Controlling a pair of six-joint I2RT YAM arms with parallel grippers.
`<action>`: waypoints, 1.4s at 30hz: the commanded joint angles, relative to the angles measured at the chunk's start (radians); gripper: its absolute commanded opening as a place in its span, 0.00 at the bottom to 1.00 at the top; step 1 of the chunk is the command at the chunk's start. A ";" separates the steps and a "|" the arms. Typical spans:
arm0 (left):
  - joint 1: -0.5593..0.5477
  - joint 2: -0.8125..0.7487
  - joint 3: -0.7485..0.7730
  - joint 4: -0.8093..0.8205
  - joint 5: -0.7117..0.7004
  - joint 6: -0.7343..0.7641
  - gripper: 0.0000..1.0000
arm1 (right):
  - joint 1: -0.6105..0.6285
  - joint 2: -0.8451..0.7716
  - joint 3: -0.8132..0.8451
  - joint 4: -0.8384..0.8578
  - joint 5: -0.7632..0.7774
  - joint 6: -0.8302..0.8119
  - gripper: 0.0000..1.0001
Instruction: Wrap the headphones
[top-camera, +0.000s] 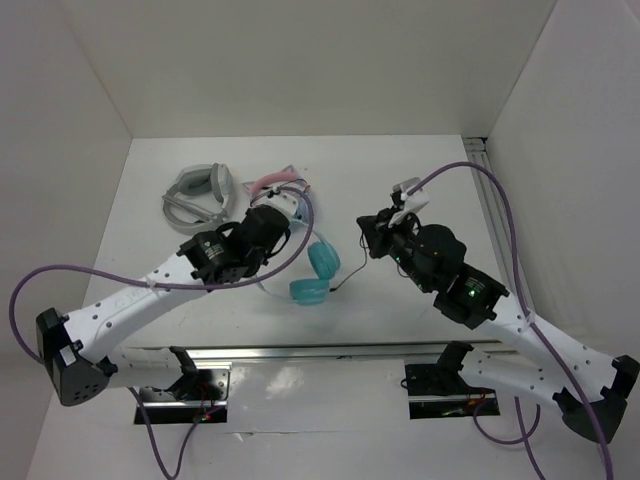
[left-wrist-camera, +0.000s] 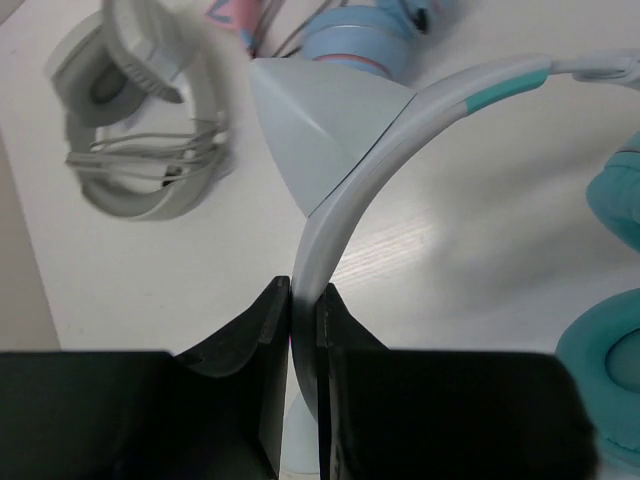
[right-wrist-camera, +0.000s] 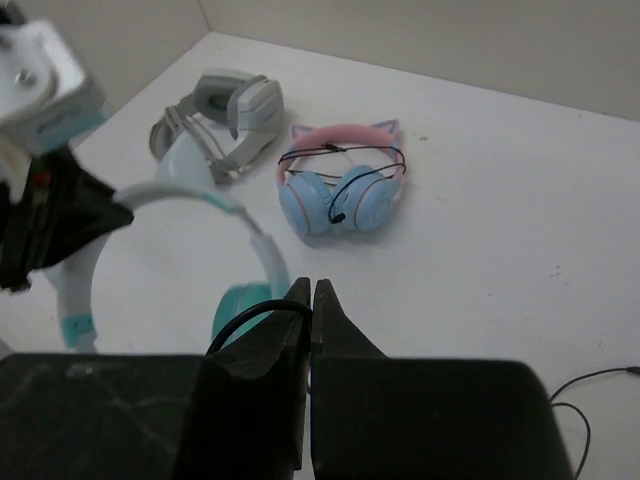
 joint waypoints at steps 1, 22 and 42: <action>0.070 0.029 0.104 -0.027 -0.147 -0.165 0.00 | 0.046 0.008 0.045 -0.049 -0.018 -0.012 0.00; -0.195 0.164 0.028 -0.035 0.085 0.050 0.00 | 0.089 0.240 0.145 -0.027 0.031 -0.119 0.00; -0.204 -0.153 -0.023 0.071 0.488 0.145 0.00 | 0.052 0.309 0.072 0.054 -0.034 -0.099 0.00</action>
